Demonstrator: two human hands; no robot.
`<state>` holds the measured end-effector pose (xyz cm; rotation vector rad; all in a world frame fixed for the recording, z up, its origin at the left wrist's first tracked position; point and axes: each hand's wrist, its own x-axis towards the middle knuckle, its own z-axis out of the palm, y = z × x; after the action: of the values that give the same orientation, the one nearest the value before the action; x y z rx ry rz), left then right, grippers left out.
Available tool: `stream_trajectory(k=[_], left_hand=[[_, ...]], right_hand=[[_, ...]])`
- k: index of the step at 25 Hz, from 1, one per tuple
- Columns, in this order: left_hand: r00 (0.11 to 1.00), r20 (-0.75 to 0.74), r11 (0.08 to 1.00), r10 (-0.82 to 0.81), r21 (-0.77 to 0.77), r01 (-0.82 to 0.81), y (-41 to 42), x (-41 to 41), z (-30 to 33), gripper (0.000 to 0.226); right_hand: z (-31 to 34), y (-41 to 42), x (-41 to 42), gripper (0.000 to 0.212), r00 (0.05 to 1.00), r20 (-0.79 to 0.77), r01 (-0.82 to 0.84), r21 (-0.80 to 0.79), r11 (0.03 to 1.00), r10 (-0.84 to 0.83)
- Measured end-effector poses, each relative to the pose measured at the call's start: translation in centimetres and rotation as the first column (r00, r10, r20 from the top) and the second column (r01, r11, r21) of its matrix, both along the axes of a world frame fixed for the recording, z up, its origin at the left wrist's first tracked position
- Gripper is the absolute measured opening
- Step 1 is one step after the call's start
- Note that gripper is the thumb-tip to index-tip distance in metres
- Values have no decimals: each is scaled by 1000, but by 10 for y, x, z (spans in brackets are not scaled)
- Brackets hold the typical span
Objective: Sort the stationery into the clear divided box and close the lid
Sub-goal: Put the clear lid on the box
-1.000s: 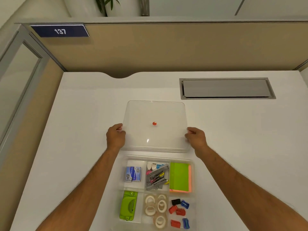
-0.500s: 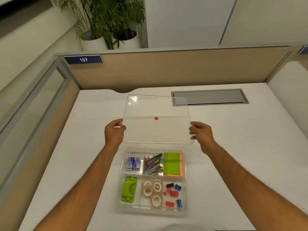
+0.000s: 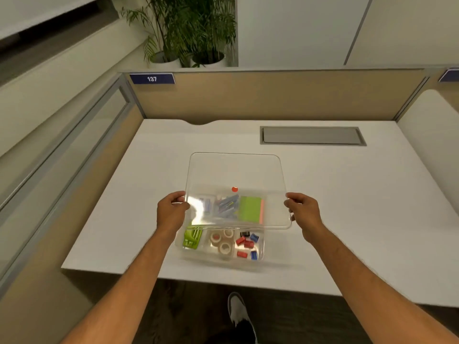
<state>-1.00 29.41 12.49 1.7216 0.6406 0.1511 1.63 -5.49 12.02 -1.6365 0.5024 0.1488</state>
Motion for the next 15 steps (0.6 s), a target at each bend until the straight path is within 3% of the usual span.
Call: stream_trajectory(k=[7,15], left_hand=[[995,-95,998,-40,35,44,17,-52,-27,39],[963,-205,982,-176,29,186,60,-32,-58,41]], right_hand=[[-32,9,-71,22,998,-59,-28,-59,998,25],[-61,42,-68,13,988,-150,-74,-184,980,47]])
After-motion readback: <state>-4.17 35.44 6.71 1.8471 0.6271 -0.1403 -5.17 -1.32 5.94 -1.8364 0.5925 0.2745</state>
